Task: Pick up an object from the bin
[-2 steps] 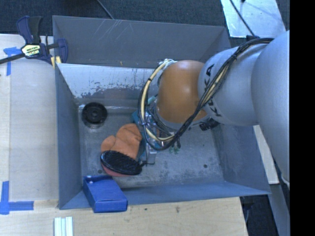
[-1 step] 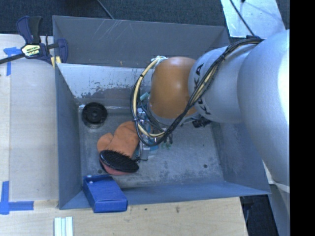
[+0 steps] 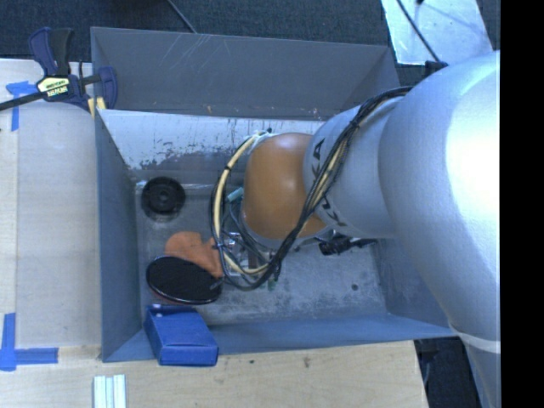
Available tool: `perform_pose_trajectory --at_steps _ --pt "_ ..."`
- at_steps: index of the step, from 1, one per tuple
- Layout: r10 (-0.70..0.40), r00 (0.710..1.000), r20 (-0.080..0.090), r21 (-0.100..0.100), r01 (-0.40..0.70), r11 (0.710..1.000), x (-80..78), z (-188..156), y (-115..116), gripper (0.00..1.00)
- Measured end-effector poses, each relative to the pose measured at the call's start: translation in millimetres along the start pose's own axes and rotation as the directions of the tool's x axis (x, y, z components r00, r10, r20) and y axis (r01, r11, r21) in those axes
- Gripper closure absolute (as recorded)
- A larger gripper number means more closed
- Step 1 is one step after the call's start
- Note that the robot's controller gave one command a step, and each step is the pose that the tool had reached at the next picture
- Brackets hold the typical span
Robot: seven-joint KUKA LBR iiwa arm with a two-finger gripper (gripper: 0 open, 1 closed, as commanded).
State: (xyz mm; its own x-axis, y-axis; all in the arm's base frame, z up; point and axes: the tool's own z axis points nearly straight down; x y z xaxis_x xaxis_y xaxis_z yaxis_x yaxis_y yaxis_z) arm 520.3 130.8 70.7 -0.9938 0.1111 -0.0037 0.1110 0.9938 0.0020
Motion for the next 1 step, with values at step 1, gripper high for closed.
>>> perform_pose_trajectory --at_steps 1 --pt "0.000 1.000 0.000 0.000 0.000 1.000 0.0 0.0 0.0 1.00"
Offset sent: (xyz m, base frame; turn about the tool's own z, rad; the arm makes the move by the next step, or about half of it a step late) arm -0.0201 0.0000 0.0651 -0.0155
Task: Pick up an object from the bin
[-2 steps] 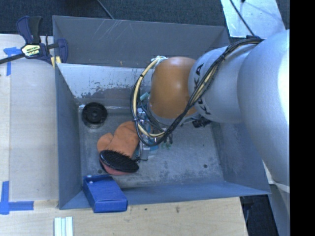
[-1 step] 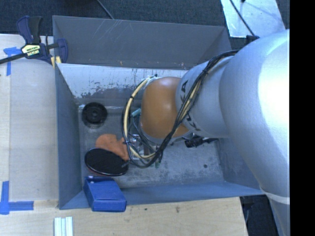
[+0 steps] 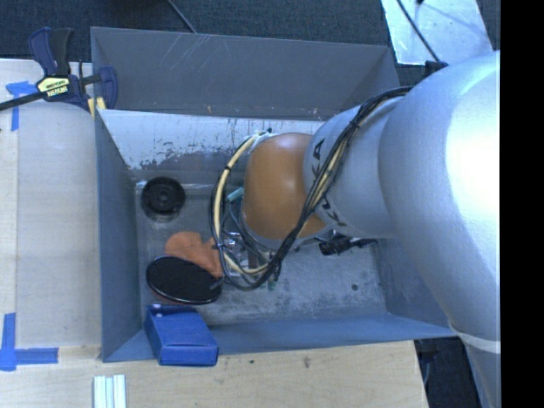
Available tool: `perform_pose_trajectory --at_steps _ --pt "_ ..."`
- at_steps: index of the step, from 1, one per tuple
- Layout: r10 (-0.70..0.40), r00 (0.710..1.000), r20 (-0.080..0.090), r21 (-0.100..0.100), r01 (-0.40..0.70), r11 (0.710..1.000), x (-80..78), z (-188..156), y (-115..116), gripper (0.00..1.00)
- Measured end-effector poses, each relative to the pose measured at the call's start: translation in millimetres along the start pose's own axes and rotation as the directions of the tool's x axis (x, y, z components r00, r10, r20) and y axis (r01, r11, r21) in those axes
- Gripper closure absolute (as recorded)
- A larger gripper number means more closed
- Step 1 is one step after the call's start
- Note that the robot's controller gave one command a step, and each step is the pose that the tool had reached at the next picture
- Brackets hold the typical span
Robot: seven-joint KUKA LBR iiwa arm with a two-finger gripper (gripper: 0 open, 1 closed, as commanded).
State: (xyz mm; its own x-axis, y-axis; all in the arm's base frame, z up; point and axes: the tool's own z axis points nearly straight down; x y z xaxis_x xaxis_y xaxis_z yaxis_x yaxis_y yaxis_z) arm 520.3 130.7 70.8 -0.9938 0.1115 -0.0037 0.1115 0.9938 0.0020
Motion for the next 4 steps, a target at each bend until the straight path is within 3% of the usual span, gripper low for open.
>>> perform_pose_trajectory --at_steps 1,2,3,4 --pt "-0.010 1.000 -0.006 0.003 0.010 1.000 15.7 -46.3 -2.4 1.00" --pt "-0.012 1.000 -0.001 0.001 0.012 1.000 -9.7 -76.2 -1.2 1.00" --pt "-0.010 1.000 -0.007 0.003 0.010 1.000 -11.8 -123.1 2.1 1.00" --pt "0.009 1.000 0.005 -0.001 -0.009 1.000 -19.4 -157.6 6.0 1.00"
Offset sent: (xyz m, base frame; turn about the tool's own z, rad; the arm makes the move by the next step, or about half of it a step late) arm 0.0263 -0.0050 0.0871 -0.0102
